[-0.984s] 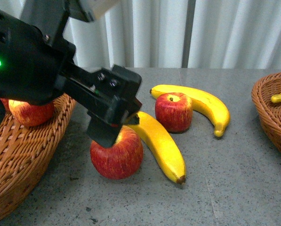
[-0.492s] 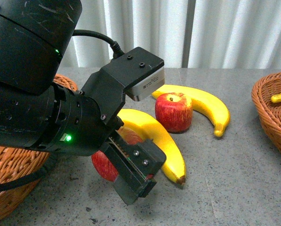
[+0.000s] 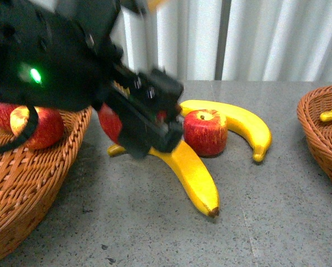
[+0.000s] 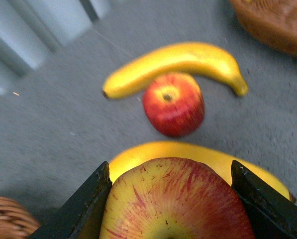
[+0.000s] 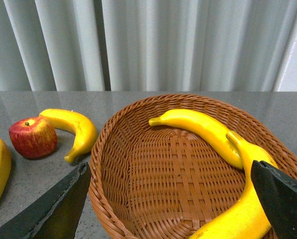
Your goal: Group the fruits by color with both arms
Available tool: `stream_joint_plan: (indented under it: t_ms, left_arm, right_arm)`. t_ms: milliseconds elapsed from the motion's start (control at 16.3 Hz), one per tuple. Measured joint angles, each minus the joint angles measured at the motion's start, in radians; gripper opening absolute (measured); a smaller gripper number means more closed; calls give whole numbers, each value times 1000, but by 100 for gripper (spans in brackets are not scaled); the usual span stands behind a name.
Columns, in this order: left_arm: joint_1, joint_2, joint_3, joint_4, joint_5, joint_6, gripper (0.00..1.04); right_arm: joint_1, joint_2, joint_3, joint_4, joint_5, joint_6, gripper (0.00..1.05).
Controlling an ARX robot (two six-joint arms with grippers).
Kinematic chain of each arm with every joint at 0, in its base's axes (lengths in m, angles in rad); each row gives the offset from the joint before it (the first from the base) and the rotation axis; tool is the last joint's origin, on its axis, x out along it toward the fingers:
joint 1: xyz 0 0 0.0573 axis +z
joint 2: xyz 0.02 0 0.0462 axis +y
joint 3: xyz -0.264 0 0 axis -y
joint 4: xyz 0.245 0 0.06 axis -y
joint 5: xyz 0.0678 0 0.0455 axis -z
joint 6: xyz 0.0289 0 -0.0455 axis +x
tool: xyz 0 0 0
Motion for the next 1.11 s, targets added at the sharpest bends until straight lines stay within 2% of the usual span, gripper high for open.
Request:
stream_joint_plan:
  t_ms: [123,246,615,676,738,799,861,984,1107]
  left_arm:
    - [19,-77,-7,31,-74,-52,65]
    - [84,-129,-37,48,-199,-133,65]
    - [203,-154,-106,35,-329,-244,65]
    - [359,-172,-196,22,-312,-365,64]
    - [400,-171,-225,29,-304,-412,70]
    - [392,-174,-232,27,-305,-431,90]
    - [373,-187,-232,23,-304,-435,100]
    - [308,-223,-216,32,-301,-439,98]
    - [207,-228,-140,94,-276,-422,98]
  right_arm:
    - [0,0,0,0,0,0,98]
    - [0,0,0,0,0,0,98]
    - [0,0,0,0,0,0,98]
    - [0,0,0,0,0,0,98]
    - [0,0,0,0,0,0,98]
    - [0,0,0,0,0,0,98]
    - [0,0,0,0,0,0,98]
    - [0,0,0,0,0,0,98]
    - [0,0,0,0,0,0,98]
